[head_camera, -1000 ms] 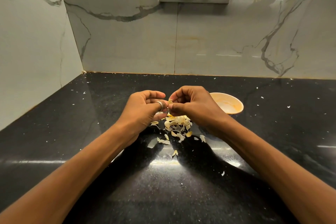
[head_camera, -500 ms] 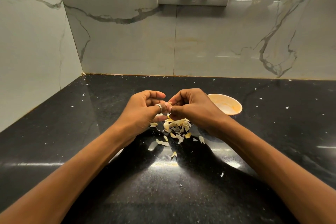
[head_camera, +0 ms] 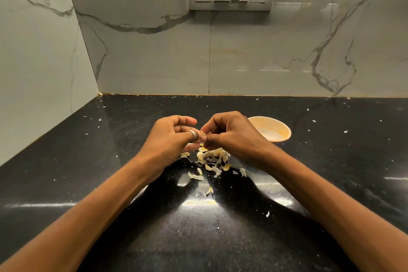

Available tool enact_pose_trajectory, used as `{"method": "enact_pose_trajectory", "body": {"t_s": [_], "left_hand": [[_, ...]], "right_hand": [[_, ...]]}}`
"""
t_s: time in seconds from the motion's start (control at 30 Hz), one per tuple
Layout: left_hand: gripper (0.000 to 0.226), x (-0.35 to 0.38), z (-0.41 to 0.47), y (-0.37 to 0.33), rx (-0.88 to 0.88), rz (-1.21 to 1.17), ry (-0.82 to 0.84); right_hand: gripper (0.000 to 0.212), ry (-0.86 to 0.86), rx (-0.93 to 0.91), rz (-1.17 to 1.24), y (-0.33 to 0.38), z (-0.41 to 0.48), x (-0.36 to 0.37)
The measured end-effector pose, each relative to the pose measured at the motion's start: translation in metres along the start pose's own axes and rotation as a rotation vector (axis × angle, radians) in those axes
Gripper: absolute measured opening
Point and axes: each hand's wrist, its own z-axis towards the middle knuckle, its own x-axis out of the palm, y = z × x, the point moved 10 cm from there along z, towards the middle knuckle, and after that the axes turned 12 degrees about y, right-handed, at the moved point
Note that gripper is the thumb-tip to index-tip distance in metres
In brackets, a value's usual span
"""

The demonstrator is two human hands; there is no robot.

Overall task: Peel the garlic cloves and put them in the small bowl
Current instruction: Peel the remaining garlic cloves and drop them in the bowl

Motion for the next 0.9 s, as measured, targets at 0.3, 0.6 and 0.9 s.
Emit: {"method": "enact_pose_trajectory", "body": {"t_s": [0.3,0.6,0.9], "left_hand": [[0.026,-0.0001,-0.0005,0.0002,-0.001,-0.004,-0.017],[0.019,0.0008,-0.0005,0.0014,-0.004,-0.030,-0.019],[0.009,-0.0033,0.0010,0.0085,-0.043,-0.124,-0.059]], "right_hand": [[0.009,0.010,0.006,0.023,-0.0020,0.0016,0.0017],[0.013,0.031,-0.014,0.060,-0.0002,0.0015,0.0050],[0.013,0.045,-0.040,0.265,0.0014,0.0001,0.0040]]}}
